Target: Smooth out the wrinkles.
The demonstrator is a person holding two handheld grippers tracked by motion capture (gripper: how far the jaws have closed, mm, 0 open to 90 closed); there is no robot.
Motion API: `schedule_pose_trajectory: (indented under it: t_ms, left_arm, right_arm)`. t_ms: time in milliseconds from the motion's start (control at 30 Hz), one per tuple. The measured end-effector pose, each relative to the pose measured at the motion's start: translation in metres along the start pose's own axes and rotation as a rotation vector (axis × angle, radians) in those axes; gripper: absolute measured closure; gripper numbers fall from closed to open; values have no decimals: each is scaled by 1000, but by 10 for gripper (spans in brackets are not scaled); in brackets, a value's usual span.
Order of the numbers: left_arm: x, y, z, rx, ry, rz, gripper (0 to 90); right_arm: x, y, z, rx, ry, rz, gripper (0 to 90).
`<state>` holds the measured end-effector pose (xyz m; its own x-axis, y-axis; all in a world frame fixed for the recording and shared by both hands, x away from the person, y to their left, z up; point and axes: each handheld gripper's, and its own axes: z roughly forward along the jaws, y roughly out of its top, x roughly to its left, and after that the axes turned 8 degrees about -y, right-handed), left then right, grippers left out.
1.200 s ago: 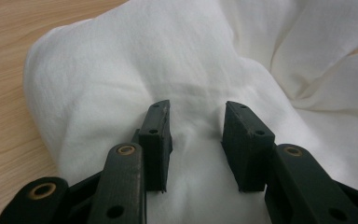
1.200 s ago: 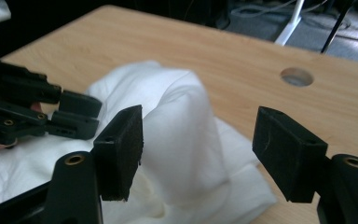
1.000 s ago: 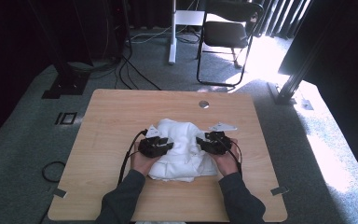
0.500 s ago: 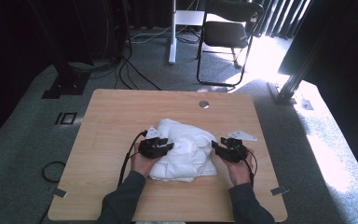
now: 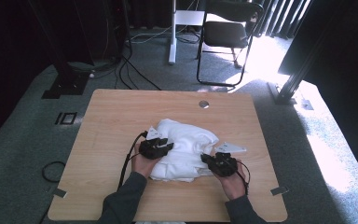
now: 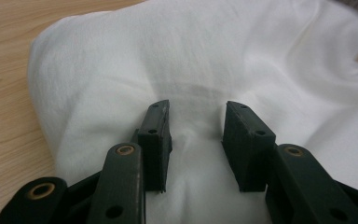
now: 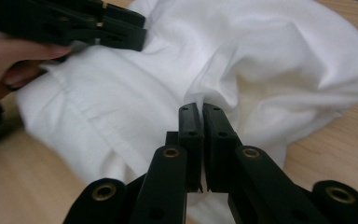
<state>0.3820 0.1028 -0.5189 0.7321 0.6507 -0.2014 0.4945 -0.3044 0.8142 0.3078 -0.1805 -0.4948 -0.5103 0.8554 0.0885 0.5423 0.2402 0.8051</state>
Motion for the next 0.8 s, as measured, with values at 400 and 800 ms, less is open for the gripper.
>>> schedule_pose_trajectory:
  t_ms: [400,800]
  left_arm:
    - [-3,0,0,-13,2,-4,600]
    - [-2,-1,0,-12,-4,-1,595]
  right_arm:
    - [4,-13,-44,-42,-120,-18,611]
    - [-10,20,19,-30,-112,44,898]
